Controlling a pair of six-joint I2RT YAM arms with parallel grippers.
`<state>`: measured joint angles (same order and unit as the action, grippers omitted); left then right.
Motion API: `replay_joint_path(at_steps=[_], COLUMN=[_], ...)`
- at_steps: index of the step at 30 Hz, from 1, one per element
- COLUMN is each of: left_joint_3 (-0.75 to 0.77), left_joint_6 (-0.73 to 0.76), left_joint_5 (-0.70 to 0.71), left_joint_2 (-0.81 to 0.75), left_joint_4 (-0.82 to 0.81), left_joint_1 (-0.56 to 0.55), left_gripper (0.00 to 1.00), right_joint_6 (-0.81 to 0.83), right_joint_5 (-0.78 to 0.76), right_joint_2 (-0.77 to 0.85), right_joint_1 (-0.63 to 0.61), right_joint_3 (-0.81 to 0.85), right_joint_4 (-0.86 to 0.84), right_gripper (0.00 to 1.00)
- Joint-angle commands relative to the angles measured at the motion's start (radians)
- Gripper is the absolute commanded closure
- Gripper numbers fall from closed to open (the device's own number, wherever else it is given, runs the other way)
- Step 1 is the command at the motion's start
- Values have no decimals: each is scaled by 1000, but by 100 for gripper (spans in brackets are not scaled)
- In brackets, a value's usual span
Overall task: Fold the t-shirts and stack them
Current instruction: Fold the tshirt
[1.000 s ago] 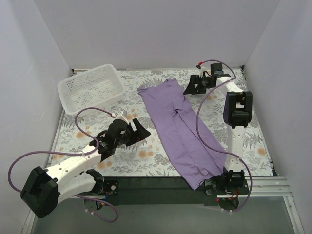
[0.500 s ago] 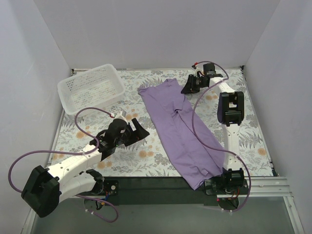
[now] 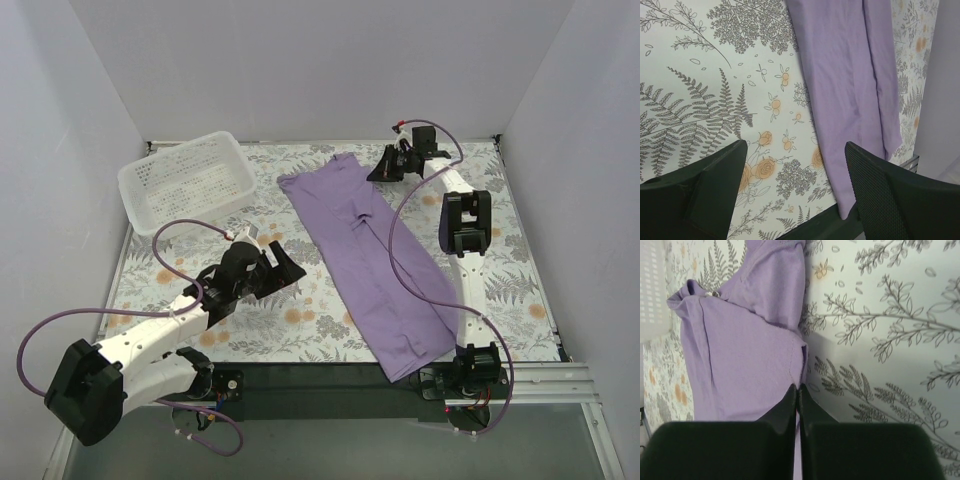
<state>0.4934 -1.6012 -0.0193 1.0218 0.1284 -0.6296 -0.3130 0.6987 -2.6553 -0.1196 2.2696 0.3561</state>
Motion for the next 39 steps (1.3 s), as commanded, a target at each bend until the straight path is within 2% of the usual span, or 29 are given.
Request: replay_joint_path(at_steps=[1, 2, 3, 6, 7, 8, 9, 11, 12, 14, 16, 17, 18, 19, 20, 21, 24, 29, 33, 36, 37, 39], left_joint_3=[59, 63, 71, 89, 96, 109, 120, 173, 200, 272, 325, 355, 406, 437, 462, 509, 575, 643, 740, 829, 846, 885], left_joint_6=[17, 18, 20, 15, 0, -11, -19, -46, -52, -66, -68, -72, -78, -83, -89, -92, -94, -77, -43, -10, -6, 14], left_joint_5=[-13, -13, -13, -19, -21, -24, -27, -18, -15, -10, -7, -7, -5, -2, 5, 5, 7, 7, 36, 47, 47, 55], left_joint_2=[12, 23, 30, 72, 86, 121, 145, 234, 268, 375, 454, 528, 564, 599, 662, 688, 780, 883, 958, 1027, 1055, 1077], left_joint_4=[7, 8, 7, -13, -19, -27, -39, -38, -32, -38, -41, -39, -38, -30, -10, -4, 20, 51, 115, 181, 194, 217], left_joint_1=[13, 16, 22, 39, 45, 53, 70, 88, 106, 131, 146, 152, 160, 163, 165, 166, 168, 168, 176, 179, 179, 180], left_gripper=[22, 22, 22, 22, 22, 22, 23, 23, 23, 23, 24, 26, 28, 29, 30, 32, 34, 36, 54, 63, 70, 78], right_joint_6=[-72, -75, -77, -48, -31, 18, 53, 176, 228, 402, 518, 629, 679, 724, 792, 816, 858, 833, 795, 779, 778, 784], right_joint_5=[-36, -47, -60, -80, -94, -106, -125, -134, -149, -186, -214, -212, -211, -206, -196, -164, -41, 96, 150, 153, 151, 148], right_joint_2=[-20, -23, -23, -14, 7, 24, 70, 133, 209, 299, 455, 515, 634, 693, 746, 849, 1012, 1136, 1152, 1150, 1150, 1150], right_joint_1=[-17, -20, -25, -29, -25, -22, -12, 0, 4, 15, 15, 17, 18, 18, 23, 35, 73, 100, 101, 107, 106, 109], right_joint_3=[80, 85, 90, 106, 107, 102, 93, 22, -8, -146, -275, -426, -500, -565, -697, -752, -945, -1113, -1151, -1142, -1141, -1148], right_joint_4=[-158, -187, -198, -218, -213, -192, -180, -145, -129, -82, -59, -52, -54, -55, -51, -52, -34, -5, -6, -3, -5, -5], right_gripper=[99, 98, 80, 57, 44, 38, 26, 14, 2, 2, 2, 2, 2, 2, 2, 2, 2, 2, 2, 2, 2, 2])
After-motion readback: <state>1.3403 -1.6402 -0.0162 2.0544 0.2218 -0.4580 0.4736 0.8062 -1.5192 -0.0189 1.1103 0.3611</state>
